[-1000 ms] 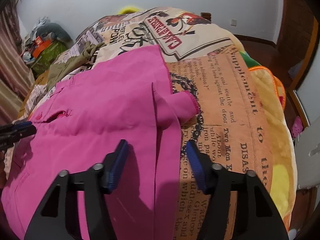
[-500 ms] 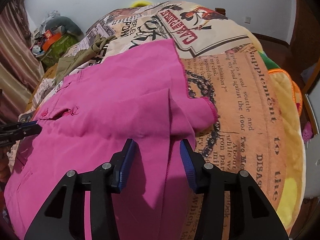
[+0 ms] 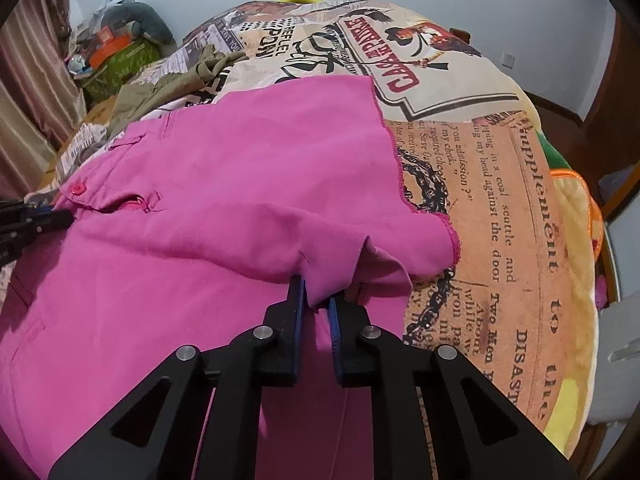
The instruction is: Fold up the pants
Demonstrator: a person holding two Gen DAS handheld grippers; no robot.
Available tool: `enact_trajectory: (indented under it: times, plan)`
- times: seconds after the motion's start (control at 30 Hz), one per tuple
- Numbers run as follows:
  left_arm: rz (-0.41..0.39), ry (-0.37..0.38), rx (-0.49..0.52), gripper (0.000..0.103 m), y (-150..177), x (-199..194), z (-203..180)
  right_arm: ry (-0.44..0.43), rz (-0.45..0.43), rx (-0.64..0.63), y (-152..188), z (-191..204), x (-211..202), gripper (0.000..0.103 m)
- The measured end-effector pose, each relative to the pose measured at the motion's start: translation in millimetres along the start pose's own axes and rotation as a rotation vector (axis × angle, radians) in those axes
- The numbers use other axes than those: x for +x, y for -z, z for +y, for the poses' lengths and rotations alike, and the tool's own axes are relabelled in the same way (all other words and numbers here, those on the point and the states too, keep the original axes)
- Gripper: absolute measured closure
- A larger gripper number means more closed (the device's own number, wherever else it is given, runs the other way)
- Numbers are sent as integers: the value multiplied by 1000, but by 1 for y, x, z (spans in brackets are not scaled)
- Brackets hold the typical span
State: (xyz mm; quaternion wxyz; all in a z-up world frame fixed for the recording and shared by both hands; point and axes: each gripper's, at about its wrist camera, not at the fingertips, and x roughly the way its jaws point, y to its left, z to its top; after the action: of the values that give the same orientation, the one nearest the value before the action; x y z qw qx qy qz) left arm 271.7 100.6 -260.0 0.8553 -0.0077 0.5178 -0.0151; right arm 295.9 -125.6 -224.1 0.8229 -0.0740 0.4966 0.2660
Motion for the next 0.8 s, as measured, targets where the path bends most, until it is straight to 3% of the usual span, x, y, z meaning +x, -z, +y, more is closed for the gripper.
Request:
enact_trajectory:
  times: [0.13,0.3,0.8]
  plan:
    - [-1,-49,-11,96,5,-1,7,10,0,5,2,-2,-1,94]
    - [15,32,-87,96,9,3,23,6,9,13,4,-2,1,94]
    - [-1,12,-93,91,6,-19,20,-16,-6,156,8,-27,-35,89]
